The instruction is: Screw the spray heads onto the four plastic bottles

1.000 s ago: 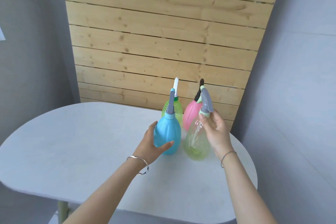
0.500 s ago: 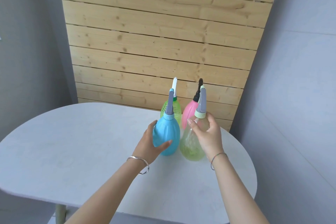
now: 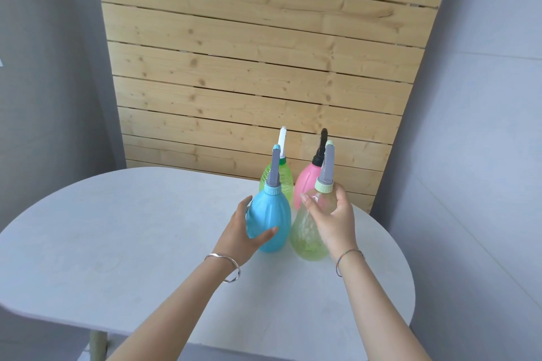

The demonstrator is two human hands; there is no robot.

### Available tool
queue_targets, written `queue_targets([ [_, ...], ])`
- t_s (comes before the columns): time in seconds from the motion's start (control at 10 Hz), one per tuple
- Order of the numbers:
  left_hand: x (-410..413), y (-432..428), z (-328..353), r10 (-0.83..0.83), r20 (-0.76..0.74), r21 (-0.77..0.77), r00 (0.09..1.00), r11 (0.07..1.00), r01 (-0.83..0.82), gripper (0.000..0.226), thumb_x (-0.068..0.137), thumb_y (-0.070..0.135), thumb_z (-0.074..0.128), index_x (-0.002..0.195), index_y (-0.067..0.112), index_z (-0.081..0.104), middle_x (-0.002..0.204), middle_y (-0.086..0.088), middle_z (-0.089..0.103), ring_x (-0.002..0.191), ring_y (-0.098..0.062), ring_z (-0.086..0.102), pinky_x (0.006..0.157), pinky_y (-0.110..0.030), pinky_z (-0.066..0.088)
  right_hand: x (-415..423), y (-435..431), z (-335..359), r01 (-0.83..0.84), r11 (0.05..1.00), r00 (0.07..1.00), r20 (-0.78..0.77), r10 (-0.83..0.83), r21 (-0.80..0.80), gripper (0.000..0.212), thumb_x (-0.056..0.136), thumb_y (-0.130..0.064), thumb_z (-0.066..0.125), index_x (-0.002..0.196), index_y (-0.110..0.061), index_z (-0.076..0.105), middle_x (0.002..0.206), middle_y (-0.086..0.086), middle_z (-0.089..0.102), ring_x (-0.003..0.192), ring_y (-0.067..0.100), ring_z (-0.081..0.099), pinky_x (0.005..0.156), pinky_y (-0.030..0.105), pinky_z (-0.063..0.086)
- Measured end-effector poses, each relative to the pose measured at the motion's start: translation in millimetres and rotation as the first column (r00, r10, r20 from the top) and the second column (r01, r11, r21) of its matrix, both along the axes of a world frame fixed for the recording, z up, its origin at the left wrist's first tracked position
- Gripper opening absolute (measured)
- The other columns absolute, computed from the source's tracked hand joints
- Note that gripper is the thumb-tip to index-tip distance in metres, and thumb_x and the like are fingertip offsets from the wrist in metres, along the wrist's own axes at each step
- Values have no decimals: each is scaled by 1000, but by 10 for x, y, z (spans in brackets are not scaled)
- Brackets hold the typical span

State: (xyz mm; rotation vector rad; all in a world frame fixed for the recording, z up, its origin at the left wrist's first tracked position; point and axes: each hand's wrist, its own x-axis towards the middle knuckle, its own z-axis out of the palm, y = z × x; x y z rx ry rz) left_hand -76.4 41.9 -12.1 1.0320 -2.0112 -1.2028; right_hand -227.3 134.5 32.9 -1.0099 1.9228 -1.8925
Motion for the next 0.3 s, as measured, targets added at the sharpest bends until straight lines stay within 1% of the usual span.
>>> queue_targets([
  [0.1, 28, -11, 5, 8, 7, -7, 1000, 1000, -8, 89, 77, 42, 72, 146, 26, 19, 148, -2, 38, 128, -25, 47, 105, -38, 43, 8, 11, 22, 4, 1000, 1000, 2, -4, 1, 52, 77, -23, 76, 123, -17, 53, 122, 6, 64, 119, 22, 55, 102, 40, 44],
  [0.2, 107, -27, -7, 22, -4, -9, 1000, 1000, -22, 87, 76, 44, 71, 145, 26, 21, 148, -2, 38, 126, -24, 48, 101, -35, 42, 26, 17, 67, 23, 998, 1000, -7, -24, -55, 62, 76, -20, 77, 129, -23, 45, 133, -1, 55, 124, 20, 51, 105, 39, 42],
  [0.3, 218, -33, -7, 53, 13, -24, 999, 998, -53, 81, 78, 45, 69, 143, 26, 24, 146, -3, 39, 125, -23, 47, 100, -34, 42, 59, 62, 183, 49, 981, 999, 4, -49, -189, 80, 77, -10, 73, 141, -25, 29, 148, -6, 33, 129, 0, 38, 97, 14, 42],
])
